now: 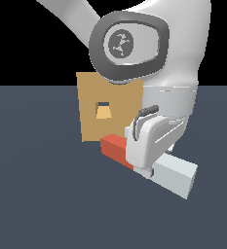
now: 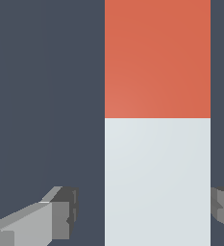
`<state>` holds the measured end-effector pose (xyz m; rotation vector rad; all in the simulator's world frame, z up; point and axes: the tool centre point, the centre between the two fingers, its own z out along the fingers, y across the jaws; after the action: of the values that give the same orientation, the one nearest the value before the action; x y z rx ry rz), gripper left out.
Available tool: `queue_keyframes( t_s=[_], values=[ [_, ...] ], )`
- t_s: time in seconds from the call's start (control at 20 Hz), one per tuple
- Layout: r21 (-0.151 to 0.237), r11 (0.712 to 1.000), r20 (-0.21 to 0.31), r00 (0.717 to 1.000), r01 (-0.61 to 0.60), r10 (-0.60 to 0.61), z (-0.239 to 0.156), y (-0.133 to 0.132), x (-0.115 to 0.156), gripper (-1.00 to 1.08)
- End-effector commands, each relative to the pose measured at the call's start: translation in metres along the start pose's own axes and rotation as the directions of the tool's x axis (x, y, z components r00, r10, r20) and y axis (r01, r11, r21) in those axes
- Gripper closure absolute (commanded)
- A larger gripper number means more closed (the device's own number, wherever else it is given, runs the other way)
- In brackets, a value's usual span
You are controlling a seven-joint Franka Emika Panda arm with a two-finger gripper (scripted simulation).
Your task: Insert the peg into the horizontal hole in a box.
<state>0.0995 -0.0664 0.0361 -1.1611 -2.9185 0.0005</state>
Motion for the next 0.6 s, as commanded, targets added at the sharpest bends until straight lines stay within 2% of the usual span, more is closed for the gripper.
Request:
queue_keyframes(
  t_s=[0.0,0.3,0.35,0.55],
  values=[
    [0.0,1.0,0.001,1.0,0.0,0.0,0.0098,-0.0001,0.0,-0.92],
    [0.0,1.0,0.001,1.0,0.0,0.0,0.0123,0.0009,-0.0011,-0.92],
    [0.0,1.0,0.001,1.0,0.0,0.0,0.0123,0.0009,-0.0011,1.08],
    [0.0,1.0,0.001,1.0,0.0,0.0,0.0123,0.0009,-0.0011,1.08]
  ],
)
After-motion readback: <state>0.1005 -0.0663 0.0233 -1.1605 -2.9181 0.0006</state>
